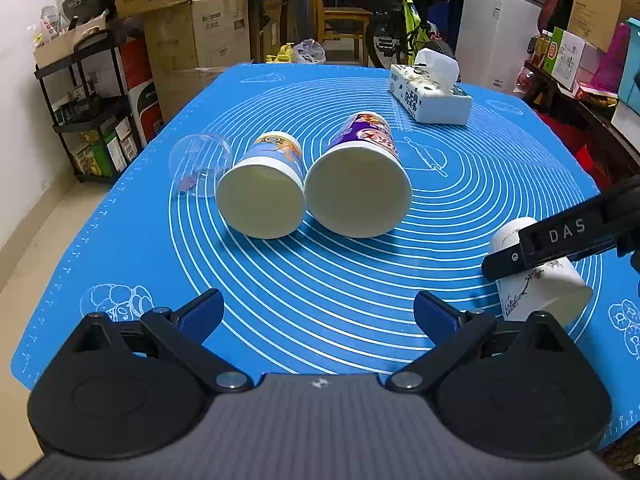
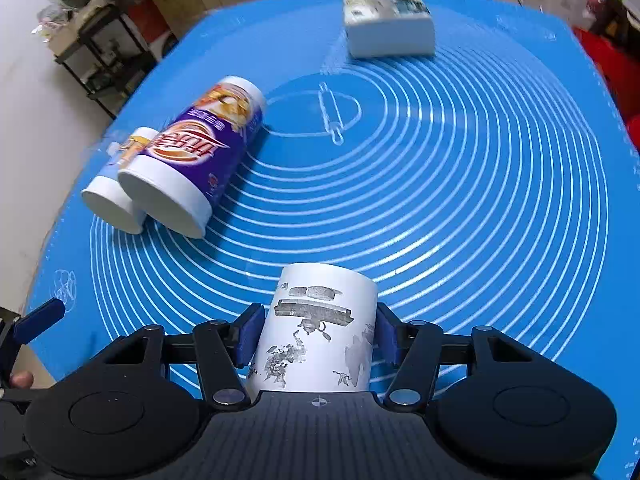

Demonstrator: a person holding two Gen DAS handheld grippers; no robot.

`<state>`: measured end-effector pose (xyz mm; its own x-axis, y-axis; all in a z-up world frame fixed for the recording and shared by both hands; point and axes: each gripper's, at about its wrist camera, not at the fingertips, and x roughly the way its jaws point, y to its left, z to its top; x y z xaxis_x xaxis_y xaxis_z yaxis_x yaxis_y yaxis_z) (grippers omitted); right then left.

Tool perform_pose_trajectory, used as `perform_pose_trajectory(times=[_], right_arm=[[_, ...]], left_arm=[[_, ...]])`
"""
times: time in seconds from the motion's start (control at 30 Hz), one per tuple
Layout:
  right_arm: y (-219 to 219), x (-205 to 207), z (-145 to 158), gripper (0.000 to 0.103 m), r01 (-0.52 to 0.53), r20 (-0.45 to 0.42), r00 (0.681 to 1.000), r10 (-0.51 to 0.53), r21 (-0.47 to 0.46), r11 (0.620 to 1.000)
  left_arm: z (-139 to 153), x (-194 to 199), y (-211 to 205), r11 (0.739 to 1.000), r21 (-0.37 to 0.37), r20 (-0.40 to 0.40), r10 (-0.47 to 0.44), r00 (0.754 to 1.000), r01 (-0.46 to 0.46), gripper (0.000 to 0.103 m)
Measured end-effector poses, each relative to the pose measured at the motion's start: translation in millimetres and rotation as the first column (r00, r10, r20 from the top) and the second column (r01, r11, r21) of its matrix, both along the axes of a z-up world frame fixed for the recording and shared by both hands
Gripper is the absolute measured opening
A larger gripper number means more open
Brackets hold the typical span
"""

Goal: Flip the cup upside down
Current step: 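Release the cup from the left gripper while the right gripper grasps its side, then rotate the cup with the right gripper, rim down, and lower it onto the mat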

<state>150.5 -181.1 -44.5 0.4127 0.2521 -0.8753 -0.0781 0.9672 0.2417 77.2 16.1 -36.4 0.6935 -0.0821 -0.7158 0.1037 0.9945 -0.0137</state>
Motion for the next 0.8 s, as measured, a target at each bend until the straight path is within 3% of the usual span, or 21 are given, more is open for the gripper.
perform_pose_trajectory(times=[0.07, 0.17, 0.27, 0.33, 0.4, 0.5, 0.67, 0.8], right_arm=[[-2, -5, 4, 0.061, 0.007, 0.069, 0.998, -0.006, -0.020, 1.000], [-2, -16, 13, 0.061, 0.035, 0.255, 0.967, -0.008, -0.102, 0.994], [0, -34, 12, 0.061, 0.054, 0.466, 0.883, 0.054, -0.216, 0.975], [3, -44, 6, 0.061, 0.069, 0.546, 0.829, 0.116, -0.306, 0.949], [3, -51, -1, 0.061, 0.071, 0.579, 0.801, 0.155, -0.348, 0.935], [0, -61, -9, 0.061, 0.069, 0.599, 0.783, 0.167, -0.350, 0.934], [-4, -76, -12, 0.062, 0.087, 0.621, 0.770, 0.148, -0.332, 0.939], [-6, -86, -10, 0.062, 0.097, 0.607, 0.785, 0.122, -0.315, 0.944]], left_arm=[[1, 0, 0, 1.000, -0.007, 0.007, 0.007, 1.000, -0.007, 0.100], [4, -1, 1, 0.999, -0.034, 0.021, 0.019, 1.000, -0.018, 0.100], [5, -1, 2, 0.997, -0.074, 0.030, 0.032, 0.999, -0.030, 0.100], [6, 0, 2, 0.995, -0.089, 0.034, 0.045, 0.998, -0.041, 0.100], [7, 0, 0, 0.995, -0.094, 0.041, 0.045, 0.998, -0.041, 0.100], [7, 0, -4, 0.995, -0.092, 0.054, 0.036, 0.998, -0.030, 0.100], [7, -4, -10, 0.996, -0.091, 0.076, 0.022, 0.997, -0.015, 0.100], [6, -7, -14, 0.996, -0.084, 0.081, 0.006, 0.997, 0.001, 0.100]])
